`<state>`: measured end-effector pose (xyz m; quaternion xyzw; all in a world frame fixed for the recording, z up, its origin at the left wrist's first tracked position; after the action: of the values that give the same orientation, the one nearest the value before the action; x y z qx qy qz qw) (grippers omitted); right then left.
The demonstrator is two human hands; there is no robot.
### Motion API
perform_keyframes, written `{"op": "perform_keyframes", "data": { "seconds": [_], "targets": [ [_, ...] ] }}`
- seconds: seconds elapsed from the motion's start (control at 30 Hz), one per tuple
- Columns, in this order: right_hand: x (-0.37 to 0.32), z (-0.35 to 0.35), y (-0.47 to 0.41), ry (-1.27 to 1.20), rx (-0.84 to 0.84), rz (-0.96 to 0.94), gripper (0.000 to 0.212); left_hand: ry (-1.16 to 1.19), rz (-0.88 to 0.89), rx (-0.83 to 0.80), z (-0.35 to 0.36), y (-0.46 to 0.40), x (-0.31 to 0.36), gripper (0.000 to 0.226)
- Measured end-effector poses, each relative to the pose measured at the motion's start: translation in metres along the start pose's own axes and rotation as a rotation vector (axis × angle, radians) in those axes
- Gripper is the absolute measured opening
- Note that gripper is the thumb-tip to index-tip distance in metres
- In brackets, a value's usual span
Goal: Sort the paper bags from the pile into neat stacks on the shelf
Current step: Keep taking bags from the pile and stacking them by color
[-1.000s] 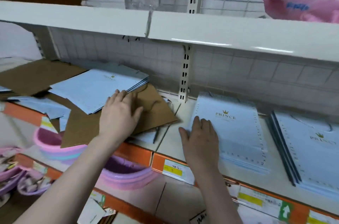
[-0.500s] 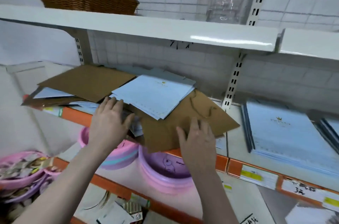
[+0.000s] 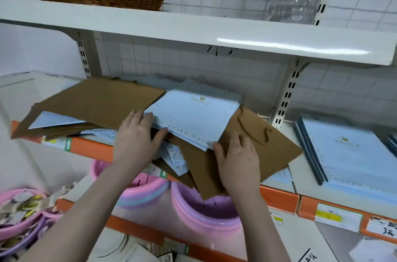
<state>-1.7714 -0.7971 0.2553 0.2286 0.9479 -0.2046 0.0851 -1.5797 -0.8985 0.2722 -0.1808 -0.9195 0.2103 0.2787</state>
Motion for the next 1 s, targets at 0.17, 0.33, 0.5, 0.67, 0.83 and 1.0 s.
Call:
{"op": "perform_keyframes", "data": {
  "seconds": [0.17, 0.33, 0.5, 0.67, 0.83, 1.0],
  "targets": [
    [-0.009, 0.008, -0.031, -0.01, -0.01, -0.02, 0.062, -0.012, 0.019, -0.026, 0.014, -0.039, -0.004, 0.062],
    [-0.015, 0.023, -0.062, 0.019, -0.047, -0.038, 0.07, -0.023, 0.022, -0.091, 0.032, -0.079, -0.001, 0.064],
    [-0.011, 0.039, -0.077, -0.067, -0.094, -0.033, 0.068, -0.022, -0.037, -0.243, 0.062, -0.11, 0.001, 0.067],
    [-0.004, 0.043, -0.084, -0.254, -0.079, -0.021, 0.062, -0.06, -0.07, -0.252, 0.076, -0.125, 0.01, 0.07],
    [0.001, 0.042, -0.086, -0.311, -0.044, -0.001, 0.06, 0.089, -0.192, -0.072, 0.062, -0.134, 0.002, 0.075],
    [-0.002, 0.04, -0.083, -0.304, -0.044, 0.019, 0.064, 0.283, -0.196, 0.028, 0.051, -0.137, -0.012, 0.053]
  ]
}}
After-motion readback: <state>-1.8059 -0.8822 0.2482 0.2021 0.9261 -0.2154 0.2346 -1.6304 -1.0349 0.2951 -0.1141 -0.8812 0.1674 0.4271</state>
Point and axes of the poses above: each hand's wrist, its own y-axis away from the middle knuckle, its own z-axis out of the palm, x = y × z, the point moved 6 cm from there along -y, towards the middle knuckle, and after that the axes turned 8 degrees about y, right-handed, at the moved point
